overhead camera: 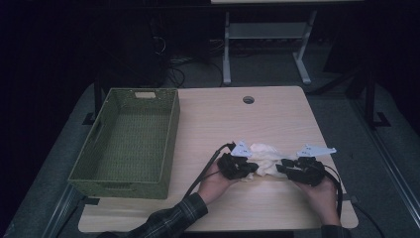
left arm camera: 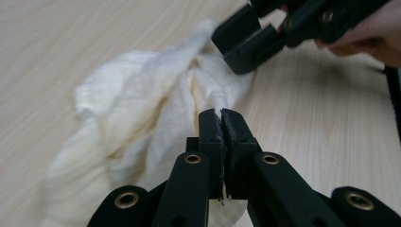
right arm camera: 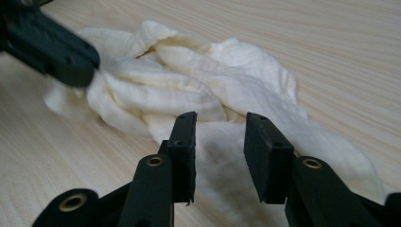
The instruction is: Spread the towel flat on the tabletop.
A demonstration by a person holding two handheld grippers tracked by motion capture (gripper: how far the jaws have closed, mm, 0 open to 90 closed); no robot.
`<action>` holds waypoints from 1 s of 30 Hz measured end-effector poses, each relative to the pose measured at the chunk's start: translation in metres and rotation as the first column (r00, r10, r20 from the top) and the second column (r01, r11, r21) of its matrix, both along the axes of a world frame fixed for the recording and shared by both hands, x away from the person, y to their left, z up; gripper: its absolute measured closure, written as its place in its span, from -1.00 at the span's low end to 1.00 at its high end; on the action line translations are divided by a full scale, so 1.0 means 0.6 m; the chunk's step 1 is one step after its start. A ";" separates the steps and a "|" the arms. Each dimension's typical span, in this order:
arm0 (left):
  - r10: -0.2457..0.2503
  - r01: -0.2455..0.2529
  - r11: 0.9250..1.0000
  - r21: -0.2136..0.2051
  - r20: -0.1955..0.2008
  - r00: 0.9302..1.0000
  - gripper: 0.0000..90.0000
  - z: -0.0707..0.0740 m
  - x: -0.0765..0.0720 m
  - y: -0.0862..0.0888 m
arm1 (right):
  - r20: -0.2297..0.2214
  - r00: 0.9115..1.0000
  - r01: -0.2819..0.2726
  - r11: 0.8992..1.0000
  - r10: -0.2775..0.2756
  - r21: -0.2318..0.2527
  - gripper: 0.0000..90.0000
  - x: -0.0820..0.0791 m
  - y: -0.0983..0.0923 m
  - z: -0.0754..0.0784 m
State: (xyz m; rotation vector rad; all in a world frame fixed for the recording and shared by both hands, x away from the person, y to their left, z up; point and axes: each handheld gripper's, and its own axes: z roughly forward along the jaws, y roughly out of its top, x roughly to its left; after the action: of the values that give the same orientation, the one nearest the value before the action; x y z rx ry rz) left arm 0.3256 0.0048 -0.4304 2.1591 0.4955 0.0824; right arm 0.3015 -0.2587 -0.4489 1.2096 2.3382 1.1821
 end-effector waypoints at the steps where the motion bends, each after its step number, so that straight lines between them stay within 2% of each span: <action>1: 0.012 -0.012 1.000 -0.021 -0.010 1.000 0.94 0.009 0.004 0.015 | 0.001 1.000 -0.007 1.000 0.007 -0.003 0.40 0.001 0.002 -0.001; 4: 0.023 -0.023 0.999 -0.030 -0.011 1.000 0.94 0.017 0.007 0.026 | -0.007 1.000 -0.016 1.000 0.016 -0.002 0.40 0.001 0.007 -0.002; 6: 0.035 -0.035 0.999 -0.029 -0.003 0.999 0.94 0.027 0.010 0.045 | -0.008 0.999 -0.033 0.999 0.033 -0.004 0.40 0.001 0.015 -0.003; 10: 0.054 -0.054 0.998 -0.016 0.016 0.998 0.94 0.031 0.013 0.066 | -0.010 0.999 -0.046 0.999 0.046 -0.001 0.38 -0.001 0.021 -0.002; 11: 0.078 -0.078 0.997 -0.014 0.017 0.997 0.94 0.030 0.018 0.078 | 0.000 0.998 -0.055 0.998 0.055 0.009 0.37 -0.002 0.022 0.000; 12: 0.078 -0.078 0.997 -0.014 0.017 0.997 0.94 0.030 0.018 0.078 | -0.002 0.998 -0.056 0.998 0.056 0.017 0.37 -0.003 0.022 0.001; 13: 0.106 -0.106 0.994 -0.017 0.010 0.994 0.94 0.029 0.025 0.094 | 0.001 0.998 -0.061 0.998 0.061 0.025 0.37 -0.005 0.022 0.003; 18: 0.144 -0.143 0.989 -0.026 0.006 0.990 0.94 0.028 0.034 0.115 | 0.010 0.996 -0.085 0.995 0.084 0.057 0.36 -0.015 0.026 0.009; 21: 0.150 -0.150 0.989 -0.019 0.009 0.989 0.94 0.024 0.035 0.120 | 0.011 0.991 -0.131 0.990 0.131 0.044 0.36 -0.028 0.044 0.009; 24: 0.151 -0.151 0.988 -0.016 0.012 0.988 0.94 0.022 0.035 0.118 | 0.000 0.989 -0.151 0.988 0.151 0.028 0.36 -0.033 0.056 0.006; 25: 0.151 -0.151 0.989 -0.009 0.017 0.988 0.94 0.021 0.035 0.117 | -0.007 0.986 -0.166 0.986 0.166 -0.022 0.36 -0.034 0.071 0.000; 29: 0.151 -0.151 0.989 -0.005 0.013 0.988 0.94 0.017 0.035 0.118 | -0.030 0.982 -0.187 0.981 0.185 -0.056 0.41 -0.026 0.086 -0.013; 30: 0.148 -0.148 0.989 -0.001 0.013 0.989 0.94 0.017 0.037 0.119 | -0.036 0.982 -0.190 0.979 0.187 -0.080 0.45 -0.023 0.089 -0.019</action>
State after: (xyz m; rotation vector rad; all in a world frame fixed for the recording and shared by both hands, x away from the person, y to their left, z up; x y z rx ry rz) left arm 0.3476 0.0760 -0.4205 2.1177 0.6475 0.1782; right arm 0.2874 -0.2051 -0.4601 1.0016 2.5424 1.1185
